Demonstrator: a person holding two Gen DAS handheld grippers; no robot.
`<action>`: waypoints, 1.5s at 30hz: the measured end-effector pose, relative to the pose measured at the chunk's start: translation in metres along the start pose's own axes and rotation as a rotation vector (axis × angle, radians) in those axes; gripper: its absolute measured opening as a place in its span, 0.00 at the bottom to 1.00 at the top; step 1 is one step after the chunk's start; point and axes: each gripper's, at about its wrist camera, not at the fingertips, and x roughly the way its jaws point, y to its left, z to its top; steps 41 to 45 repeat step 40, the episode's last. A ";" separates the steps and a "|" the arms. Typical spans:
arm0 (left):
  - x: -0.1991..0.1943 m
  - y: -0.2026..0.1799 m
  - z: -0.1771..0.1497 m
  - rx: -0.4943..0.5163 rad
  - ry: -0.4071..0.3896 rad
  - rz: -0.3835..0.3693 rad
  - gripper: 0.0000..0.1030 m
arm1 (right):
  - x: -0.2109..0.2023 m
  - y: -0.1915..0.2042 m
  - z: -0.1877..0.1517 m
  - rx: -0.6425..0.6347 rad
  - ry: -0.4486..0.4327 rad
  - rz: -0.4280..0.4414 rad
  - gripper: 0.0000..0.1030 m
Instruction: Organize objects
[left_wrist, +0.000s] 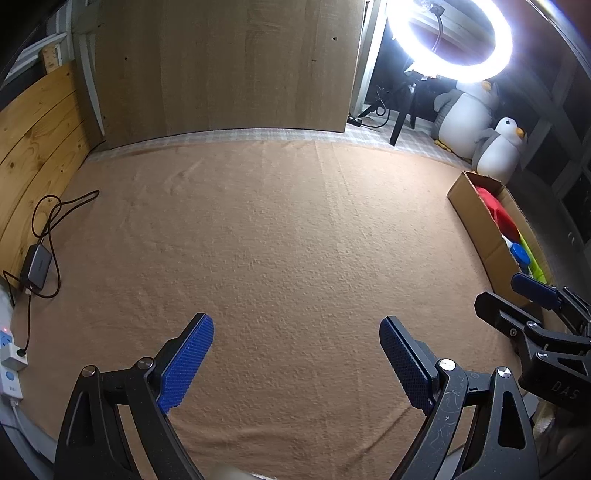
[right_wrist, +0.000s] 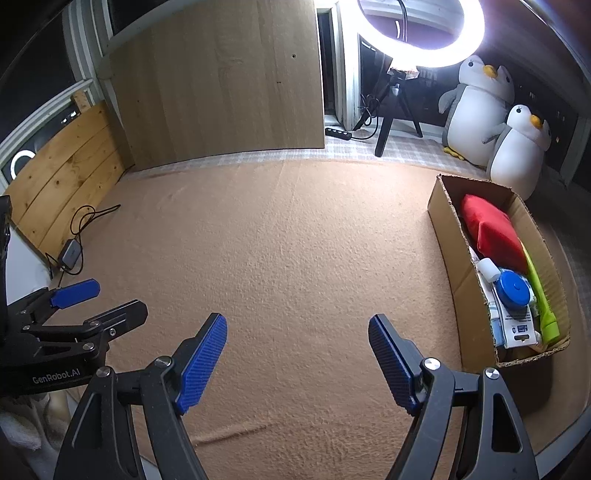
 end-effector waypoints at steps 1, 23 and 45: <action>0.000 -0.001 0.000 -0.001 0.000 0.000 0.91 | 0.000 0.000 0.000 0.000 -0.001 -0.001 0.74; 0.003 0.002 0.000 0.001 0.003 -0.003 0.93 | 0.005 -0.003 -0.002 0.020 0.016 0.005 0.74; 0.009 0.003 0.000 0.014 0.006 -0.001 0.94 | 0.006 -0.006 -0.002 0.027 0.010 -0.020 0.74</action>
